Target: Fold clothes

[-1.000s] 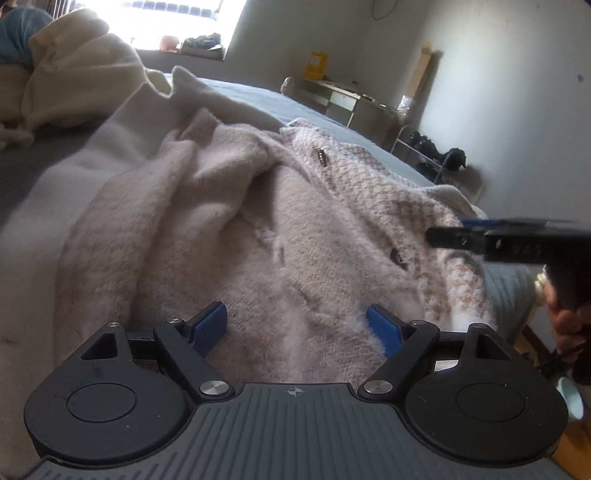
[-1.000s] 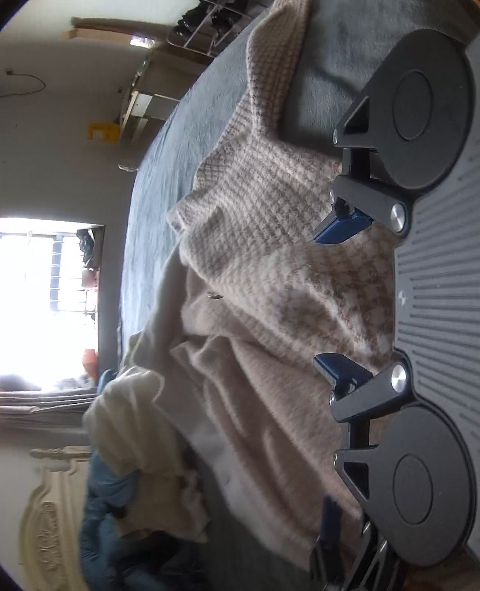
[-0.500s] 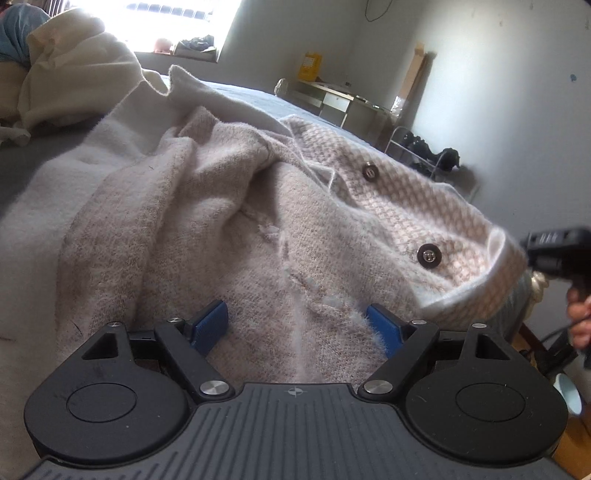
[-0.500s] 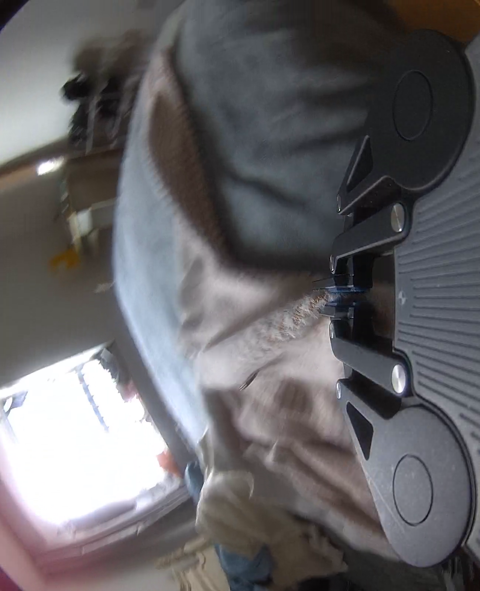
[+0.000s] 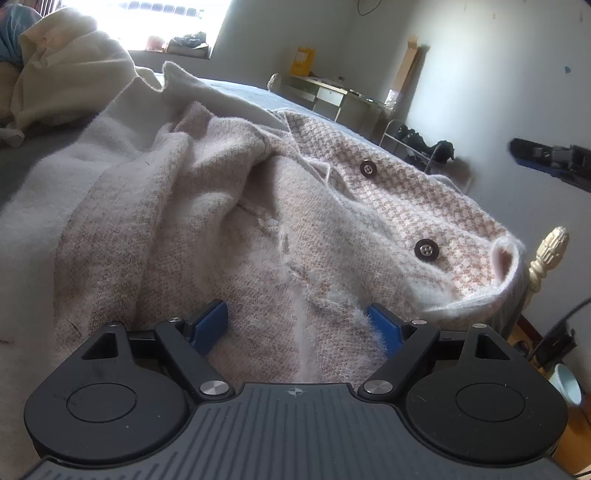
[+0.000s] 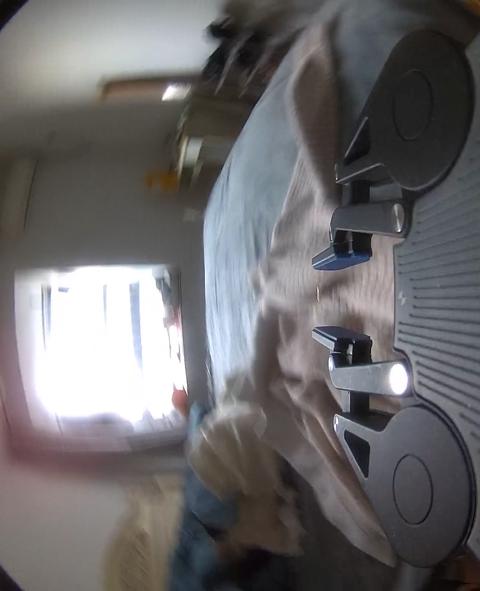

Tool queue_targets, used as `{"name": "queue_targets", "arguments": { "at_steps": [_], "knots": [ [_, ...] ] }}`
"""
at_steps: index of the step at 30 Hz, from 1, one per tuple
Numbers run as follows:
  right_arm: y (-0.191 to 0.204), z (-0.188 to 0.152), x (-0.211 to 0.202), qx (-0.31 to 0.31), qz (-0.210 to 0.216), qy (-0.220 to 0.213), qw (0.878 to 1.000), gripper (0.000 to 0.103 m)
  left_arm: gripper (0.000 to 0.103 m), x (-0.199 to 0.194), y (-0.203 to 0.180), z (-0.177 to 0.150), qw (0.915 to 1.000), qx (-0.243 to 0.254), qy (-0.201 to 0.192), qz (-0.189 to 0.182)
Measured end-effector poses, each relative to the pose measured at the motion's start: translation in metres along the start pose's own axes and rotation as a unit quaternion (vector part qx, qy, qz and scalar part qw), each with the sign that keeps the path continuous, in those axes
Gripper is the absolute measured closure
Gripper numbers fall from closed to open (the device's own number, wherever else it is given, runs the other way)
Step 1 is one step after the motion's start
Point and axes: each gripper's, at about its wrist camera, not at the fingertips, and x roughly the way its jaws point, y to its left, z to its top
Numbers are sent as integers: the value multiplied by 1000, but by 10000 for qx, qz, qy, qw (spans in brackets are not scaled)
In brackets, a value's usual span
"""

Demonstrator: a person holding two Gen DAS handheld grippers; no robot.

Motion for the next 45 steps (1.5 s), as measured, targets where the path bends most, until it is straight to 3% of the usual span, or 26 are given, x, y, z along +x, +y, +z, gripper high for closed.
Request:
{"name": "queue_targets", "arguments": {
  "at_steps": [4,9,16,18,20,22,27,28,30,33,37,41,45],
  "knots": [
    [52,-22,42,-1316,304,580,9891,67,19,-2,2,0,10000,-59,-16,-75],
    [76,-74,64,-2028,430,1476,9671,67,20,-3,12,1,9994,-210,-5,-278],
    [102,-87,47,-2809,635,1591,9443,66,19,0,16,1,9990,-241,12,-383],
    [111,-92,46,-3164,747,1671,9308,63,19,-1,17,1,9988,-268,11,-407],
    [120,-99,46,-3571,606,1553,9191,61,19,-1,17,1,9988,-277,11,-407],
    [124,-100,51,-3637,382,1446,9194,62,19,-1,16,1,9989,-262,16,-382],
    [111,-80,69,-2733,66,1373,9521,66,19,-1,14,1,9991,-268,34,-330],
    [107,-79,71,-2639,18,1363,9549,80,19,-1,13,2,9991,-267,42,-313],
    [101,-75,69,-2480,-91,1236,9608,89,19,-1,12,2,9992,-272,59,-281],
    [78,-54,56,-1961,-310,858,9763,92,18,-2,10,4,9993,-294,89,-232],
    [18,-14,43,-939,-711,333,9925,93,17,-2,4,6,9993,-293,143,-172],
    [-61,25,22,492,-764,-184,9957,93,17,-5,-5,10,9994,-262,94,-217],
    [-110,18,-11,1375,-943,-567,9844,94,17,-3,-8,11,9997,-188,151,-62]
  ]
}}
